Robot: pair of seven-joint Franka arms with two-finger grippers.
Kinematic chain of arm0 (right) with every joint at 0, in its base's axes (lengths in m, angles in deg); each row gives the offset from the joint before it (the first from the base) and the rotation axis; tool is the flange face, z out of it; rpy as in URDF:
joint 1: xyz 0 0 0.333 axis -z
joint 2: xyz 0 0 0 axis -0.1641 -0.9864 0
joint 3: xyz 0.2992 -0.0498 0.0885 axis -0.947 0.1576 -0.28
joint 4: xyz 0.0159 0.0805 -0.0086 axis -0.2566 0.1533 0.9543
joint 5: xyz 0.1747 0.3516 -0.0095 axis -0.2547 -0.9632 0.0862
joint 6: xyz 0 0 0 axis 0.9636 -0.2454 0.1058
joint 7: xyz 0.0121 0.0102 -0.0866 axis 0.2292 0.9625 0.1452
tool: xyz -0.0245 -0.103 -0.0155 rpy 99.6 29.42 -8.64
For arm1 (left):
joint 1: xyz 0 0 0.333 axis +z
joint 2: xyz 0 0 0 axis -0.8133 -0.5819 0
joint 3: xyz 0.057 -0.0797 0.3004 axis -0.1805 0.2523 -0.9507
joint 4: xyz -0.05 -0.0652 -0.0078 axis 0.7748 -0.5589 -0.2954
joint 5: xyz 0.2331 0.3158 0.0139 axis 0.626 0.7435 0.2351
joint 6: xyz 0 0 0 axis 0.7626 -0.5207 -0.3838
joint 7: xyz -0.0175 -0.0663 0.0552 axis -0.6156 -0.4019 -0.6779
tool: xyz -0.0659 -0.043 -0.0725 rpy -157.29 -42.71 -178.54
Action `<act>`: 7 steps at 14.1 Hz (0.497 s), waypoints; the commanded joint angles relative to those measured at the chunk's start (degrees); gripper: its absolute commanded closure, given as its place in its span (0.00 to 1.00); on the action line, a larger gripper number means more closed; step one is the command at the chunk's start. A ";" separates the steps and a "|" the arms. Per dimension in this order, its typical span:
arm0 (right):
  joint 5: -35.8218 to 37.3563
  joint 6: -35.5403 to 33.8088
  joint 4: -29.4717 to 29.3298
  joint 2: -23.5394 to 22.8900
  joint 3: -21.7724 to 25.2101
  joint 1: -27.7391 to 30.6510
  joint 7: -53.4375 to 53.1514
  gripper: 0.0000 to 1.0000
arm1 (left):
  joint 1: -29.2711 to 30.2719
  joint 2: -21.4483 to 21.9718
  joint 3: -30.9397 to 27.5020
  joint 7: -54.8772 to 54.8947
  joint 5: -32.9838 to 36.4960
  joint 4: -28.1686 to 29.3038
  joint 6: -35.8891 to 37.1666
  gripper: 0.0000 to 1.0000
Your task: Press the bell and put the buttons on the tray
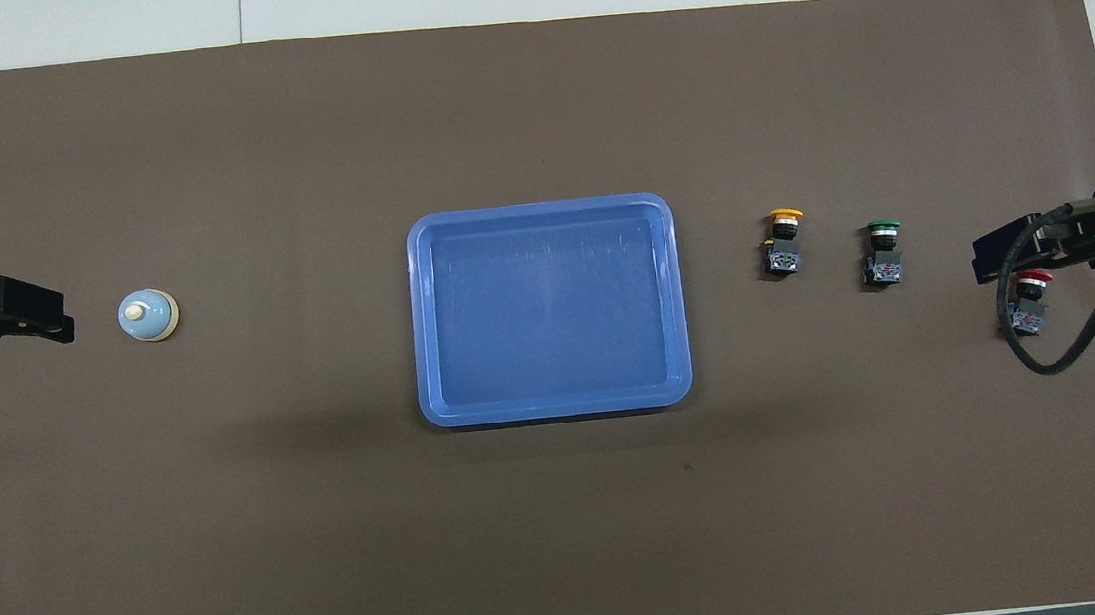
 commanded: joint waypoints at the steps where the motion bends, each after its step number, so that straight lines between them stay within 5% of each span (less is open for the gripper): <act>1: 0.63 0.35 -0.16 0.08 -0.35 0.70 1.26 0.00 | -0.26 0.66 -0.45 -0.12 -0.57 0.12 -0.72 0.00; 5: 0.63 0.35 -0.16 0.08 -0.35 0.78 1.52 0.00 | -0.26 0.66 -0.62 -0.47 -0.39 0.99 -3.70 0.00; 6: 0.63 0.35 -0.16 0.08 -0.35 0.78 1.26 0.00 | -0.17 0.66 -0.71 -1.08 -0.13 1.26 -4.49 0.42; 7: 0.63 0.35 -0.16 0.08 -0.35 0.78 1.26 0.00 | 0.44 0.75 -0.71 -1.00 -0.13 1.52 -4.85 0.99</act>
